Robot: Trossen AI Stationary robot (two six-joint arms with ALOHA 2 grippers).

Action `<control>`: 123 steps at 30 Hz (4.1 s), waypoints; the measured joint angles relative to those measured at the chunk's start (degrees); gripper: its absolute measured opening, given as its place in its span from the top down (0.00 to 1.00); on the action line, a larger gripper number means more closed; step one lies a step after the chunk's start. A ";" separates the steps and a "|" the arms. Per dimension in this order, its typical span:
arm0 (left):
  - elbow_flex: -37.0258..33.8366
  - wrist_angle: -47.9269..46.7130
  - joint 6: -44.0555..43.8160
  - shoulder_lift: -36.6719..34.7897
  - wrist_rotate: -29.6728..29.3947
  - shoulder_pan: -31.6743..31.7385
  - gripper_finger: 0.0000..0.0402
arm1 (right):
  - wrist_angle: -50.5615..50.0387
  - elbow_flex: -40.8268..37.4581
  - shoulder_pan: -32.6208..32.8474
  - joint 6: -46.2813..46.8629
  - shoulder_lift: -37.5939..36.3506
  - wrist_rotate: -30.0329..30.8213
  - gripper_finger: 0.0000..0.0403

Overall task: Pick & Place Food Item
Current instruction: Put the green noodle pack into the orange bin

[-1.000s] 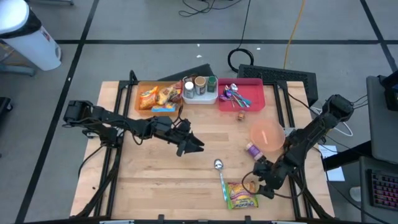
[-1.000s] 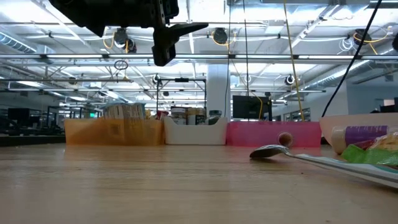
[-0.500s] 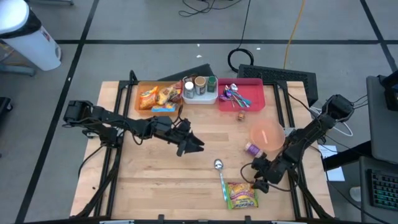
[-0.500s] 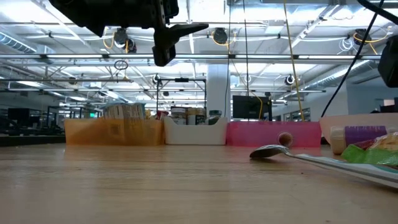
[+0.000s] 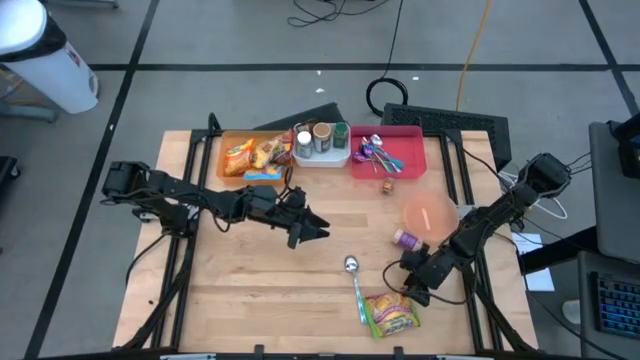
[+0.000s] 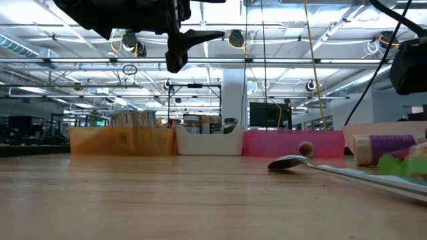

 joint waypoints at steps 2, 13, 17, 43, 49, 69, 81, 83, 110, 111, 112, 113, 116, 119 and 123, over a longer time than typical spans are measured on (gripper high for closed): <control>0.00 0.00 -0.12 0.00 0.16 0.34 0.43 | -0.18 0.00 -0.66 -0.81 0.02 -1.27 0.58; 0.00 0.02 -0.06 0.00 0.21 0.85 0.43 | 3.89 0.00 -3.45 -2.14 0.04 -3.35 0.92; 0.00 0.15 -0.05 0.00 0.29 0.92 0.43 | 7.87 0.00 -4.60 -2.27 -0.08 -3.33 0.99; 20.88 -34.37 18.36 -0.02 3.46 3.60 0.43 | 13.58 0.33 -24.37 -17.91 -12.62 -6.50 1.00; 22.93 -36.08 19.62 -0.04 7.89 7.04 0.43 | 13.70 3.73 -28.17 -23.06 -12.55 -7.85 1.00; 22.98 -27.24 19.47 9.81 13.91 8.09 0.43 | 9.93 13.68 -35.33 -31.96 -9.60 -16.76 1.00; 34.13 -41.05 27.06 12.51 13.94 8.43 0.43 | 15.91 14.59 -35.74 -32.43 -4.33 -18.37 1.00; 35.87 -43.63 27.39 13.44 14.81 8.71 0.43 | 15.60 15.35 -35.75 -33.43 -4.37 -18.39 1.00; 40.01 -51.11 32.39 17.49 24.38 9.58 0.43 | 9.55 19.06 -36.84 -36.83 -4.42 -18.57 1.00; 40.00 -51.09 32.79 17.49 24.38 9.48 0.43 | 9.55 19.06 -36.84 -36.83 -4.42 -18.55 1.00; 40.00 -51.01 33.21 17.49 24.38 9.31 0.43 | 9.67 19.04 -36.84 -36.83 -4.42 -18.55 1.00; 40.00 -50.91 33.54 17.49 24.36 9.19 0.43 | 9.85 19.04 -36.84 -36.85 -4.42 -18.51 1.00; 40.00 -50.92 34.10 17.49 24.36 8.80 0.43 | 9.92 19.04 -36.84 -37.23 -4.42 -18.35 1.00; 40.00 -50.95 34.59 17.49 24.16 8.44 0.43 | 11.37 18.99 -36.84 -37.27 -4.42 -18.31 1.00; 40.00 -50.97 34.61 17.49 23.77 8.48 0.43 | 12.51 18.99 -37.09 -37.29 -4.44 -18.31 1.00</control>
